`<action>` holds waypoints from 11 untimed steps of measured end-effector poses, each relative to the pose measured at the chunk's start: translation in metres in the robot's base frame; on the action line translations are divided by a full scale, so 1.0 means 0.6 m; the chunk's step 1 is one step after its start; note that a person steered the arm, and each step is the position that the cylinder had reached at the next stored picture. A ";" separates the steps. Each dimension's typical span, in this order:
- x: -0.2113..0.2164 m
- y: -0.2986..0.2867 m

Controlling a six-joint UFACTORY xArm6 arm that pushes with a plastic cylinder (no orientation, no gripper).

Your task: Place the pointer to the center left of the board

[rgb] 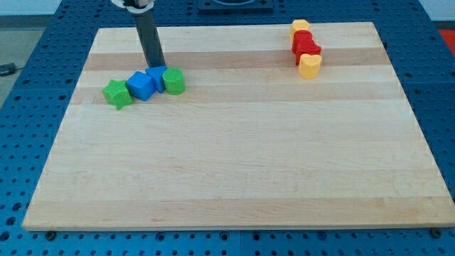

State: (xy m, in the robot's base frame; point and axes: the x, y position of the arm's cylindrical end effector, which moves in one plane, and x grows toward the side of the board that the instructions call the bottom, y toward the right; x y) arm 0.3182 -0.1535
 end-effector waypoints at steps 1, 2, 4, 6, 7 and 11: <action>0.000 -0.026; 0.000 -0.093; 0.028 -0.161; 0.073 -0.161; 0.097 -0.161; 0.109 -0.139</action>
